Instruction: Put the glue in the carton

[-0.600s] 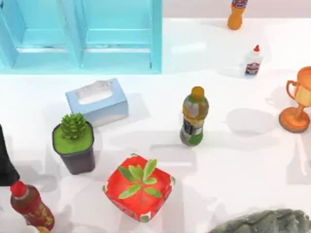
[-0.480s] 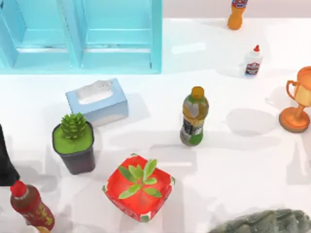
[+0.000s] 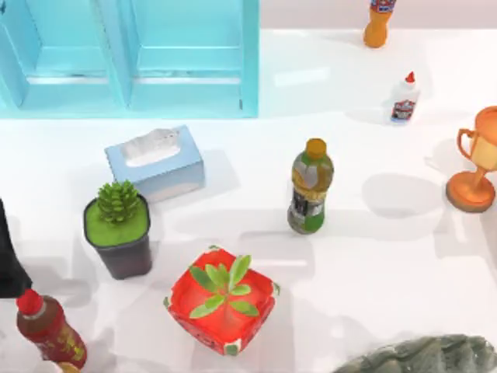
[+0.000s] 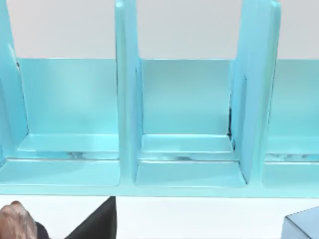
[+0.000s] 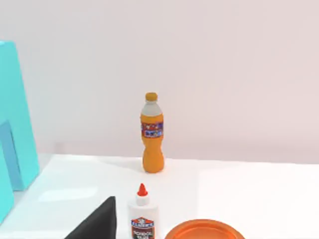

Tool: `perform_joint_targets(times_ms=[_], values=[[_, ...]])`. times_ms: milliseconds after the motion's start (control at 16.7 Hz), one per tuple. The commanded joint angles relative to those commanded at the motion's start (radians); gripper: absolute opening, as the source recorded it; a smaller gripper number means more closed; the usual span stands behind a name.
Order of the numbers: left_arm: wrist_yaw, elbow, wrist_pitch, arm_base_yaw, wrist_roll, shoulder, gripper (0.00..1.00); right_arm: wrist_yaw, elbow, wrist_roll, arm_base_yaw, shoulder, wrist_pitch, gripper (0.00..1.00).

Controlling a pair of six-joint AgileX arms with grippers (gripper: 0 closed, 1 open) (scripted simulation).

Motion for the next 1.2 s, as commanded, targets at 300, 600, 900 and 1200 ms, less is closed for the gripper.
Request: perform_joint_targets(times_ms=[300,600,900,1200], values=[[0.000,0.000,0.000,0.000,0.000,0.000,1.00,0.035,0.380,0.050,0.049,0.511,-0.031,1.00],[0.000,0.000,0.000,0.000,0.000,0.000,1.00,0.117,0.741,0.117,0.101,1.065,-0.120,1.00],[0.000,0.000,0.000,0.000,0.000,0.000,1.00,0.193,0.999,0.175,0.163,1.475,-0.242,1.00],[0.000,0.000,0.000,0.000,0.000,0.000,1.00,0.228,1.056,0.203,0.199,1.633,-0.322,1.00]])
